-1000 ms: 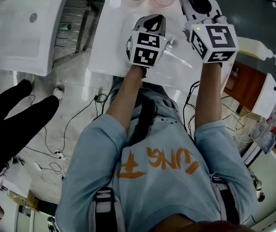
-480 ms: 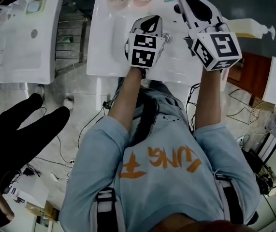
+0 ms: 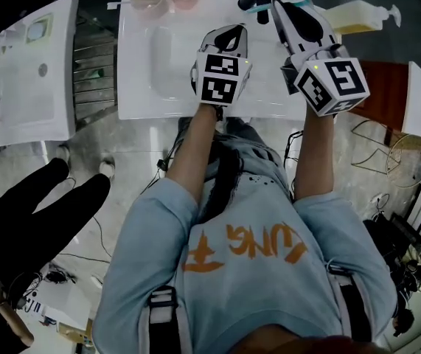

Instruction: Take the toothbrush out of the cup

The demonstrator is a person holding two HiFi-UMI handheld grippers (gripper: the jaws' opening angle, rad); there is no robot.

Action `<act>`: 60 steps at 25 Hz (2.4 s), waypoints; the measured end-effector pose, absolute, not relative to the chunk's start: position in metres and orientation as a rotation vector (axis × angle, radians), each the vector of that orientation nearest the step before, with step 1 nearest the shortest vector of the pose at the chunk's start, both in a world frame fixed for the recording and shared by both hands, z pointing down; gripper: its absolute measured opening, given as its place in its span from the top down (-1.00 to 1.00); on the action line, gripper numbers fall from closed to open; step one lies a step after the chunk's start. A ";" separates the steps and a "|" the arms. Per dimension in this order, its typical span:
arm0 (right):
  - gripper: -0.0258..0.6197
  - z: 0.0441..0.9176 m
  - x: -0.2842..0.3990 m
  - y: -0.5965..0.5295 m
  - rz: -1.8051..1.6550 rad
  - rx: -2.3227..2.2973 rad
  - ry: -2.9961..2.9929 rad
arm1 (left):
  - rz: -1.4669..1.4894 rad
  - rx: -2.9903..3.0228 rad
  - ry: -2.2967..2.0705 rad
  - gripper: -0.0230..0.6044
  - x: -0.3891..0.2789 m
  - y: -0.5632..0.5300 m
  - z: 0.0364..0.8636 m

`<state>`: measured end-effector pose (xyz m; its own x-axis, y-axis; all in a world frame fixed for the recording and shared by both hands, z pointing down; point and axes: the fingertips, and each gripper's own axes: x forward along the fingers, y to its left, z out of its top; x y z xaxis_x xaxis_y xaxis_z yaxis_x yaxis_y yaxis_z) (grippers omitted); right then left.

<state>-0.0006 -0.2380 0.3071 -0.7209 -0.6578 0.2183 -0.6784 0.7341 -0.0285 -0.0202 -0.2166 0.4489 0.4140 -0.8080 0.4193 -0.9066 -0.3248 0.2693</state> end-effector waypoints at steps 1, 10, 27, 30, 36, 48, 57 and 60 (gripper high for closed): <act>0.77 0.307 0.007 -0.237 0.165 1.082 -2.739 | 0.289 2.221 -1.447 0.90 -0.014 -0.217 0.449; 0.77 0.310 0.082 -0.236 0.220 1.236 -2.682 | 0.314 2.280 -1.362 0.90 0.048 -0.218 0.449; 0.77 0.345 0.248 -0.218 0.328 1.519 -2.456 | 0.361 2.335 -1.195 0.90 0.167 -0.216 0.466; 0.77 0.355 0.272 -0.212 0.344 1.554 -2.406 | 0.383 2.324 -1.178 0.90 0.181 -0.212 0.475; 0.77 0.375 0.323 -0.200 0.381 1.598 -2.296 | 0.402 2.326 -1.131 0.90 0.223 -0.205 0.482; 0.77 0.424 0.356 -0.176 0.583 1.463 -2.225 | 0.442 2.349 -1.086 0.90 0.272 -0.189 0.499; 0.77 0.454 0.343 -0.176 0.666 1.327 -2.248 | 0.487 2.290 -1.155 0.90 0.266 -0.184 0.516; 0.77 0.461 0.342 -0.182 0.693 1.332 -2.261 | 0.508 2.269 -1.171 0.90 0.263 -0.183 0.522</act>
<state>0.3417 -0.1816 0.4606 -0.4500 -0.6749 0.5848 -0.8867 0.4155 -0.2027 0.2630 -0.1829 0.5217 0.5532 -0.6287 0.5466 -0.8286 -0.4828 0.2834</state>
